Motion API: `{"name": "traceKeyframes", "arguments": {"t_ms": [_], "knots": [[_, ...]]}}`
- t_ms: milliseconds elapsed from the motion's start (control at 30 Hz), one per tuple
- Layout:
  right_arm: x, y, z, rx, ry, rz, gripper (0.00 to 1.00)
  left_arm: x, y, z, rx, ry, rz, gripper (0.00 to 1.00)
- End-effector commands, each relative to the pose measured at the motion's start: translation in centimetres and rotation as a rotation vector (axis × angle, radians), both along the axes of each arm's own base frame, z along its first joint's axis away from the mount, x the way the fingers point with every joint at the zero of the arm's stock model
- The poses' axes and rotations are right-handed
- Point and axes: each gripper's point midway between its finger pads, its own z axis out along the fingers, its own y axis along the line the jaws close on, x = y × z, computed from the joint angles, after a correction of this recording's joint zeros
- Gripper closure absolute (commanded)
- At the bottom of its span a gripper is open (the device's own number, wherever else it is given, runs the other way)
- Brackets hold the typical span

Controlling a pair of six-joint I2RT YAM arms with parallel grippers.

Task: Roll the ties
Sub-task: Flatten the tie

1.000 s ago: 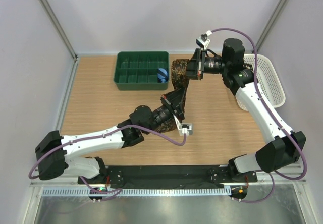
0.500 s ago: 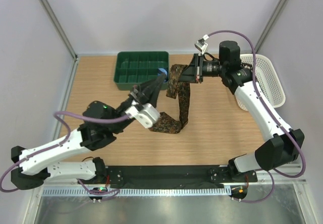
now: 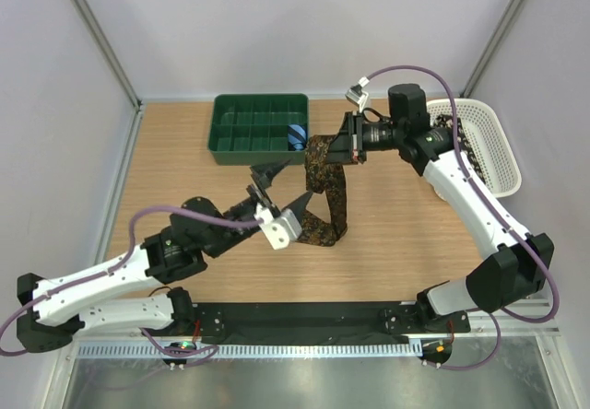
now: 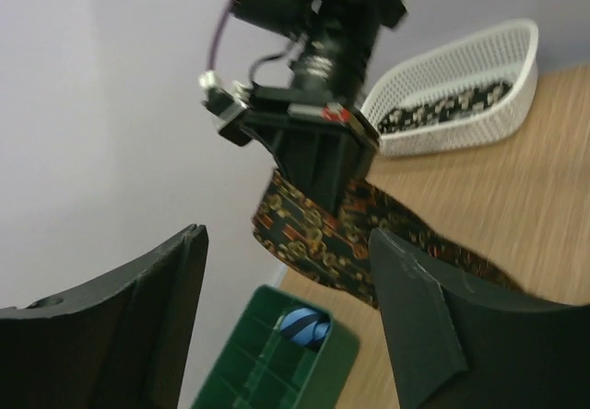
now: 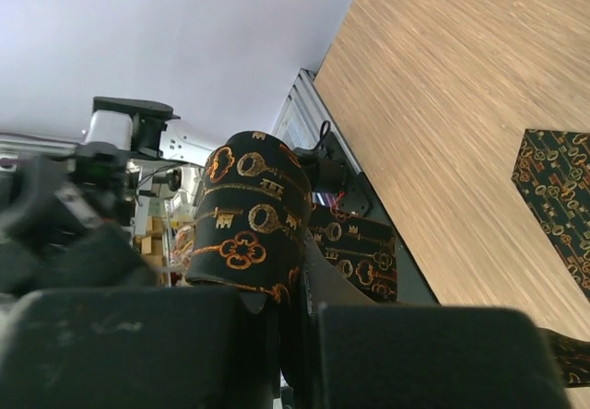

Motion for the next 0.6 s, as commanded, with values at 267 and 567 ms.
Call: {"name": "traceKeyframes", "arguments": {"t_ms": [267, 567], "knots": [[-3.1, -0.4, 10.5, 0.144, -0.106, 0.038, 0.99, -0.8, -0.8, -2.7, 0.295, -0.531, -0.006, 0.21], [-5.9, -1.0, 15.8, 0.268, -0.127, 0.061, 0.99, -0.8, -2.4, -0.2, 0.324, -0.788, 0.037, 0.18]]}}
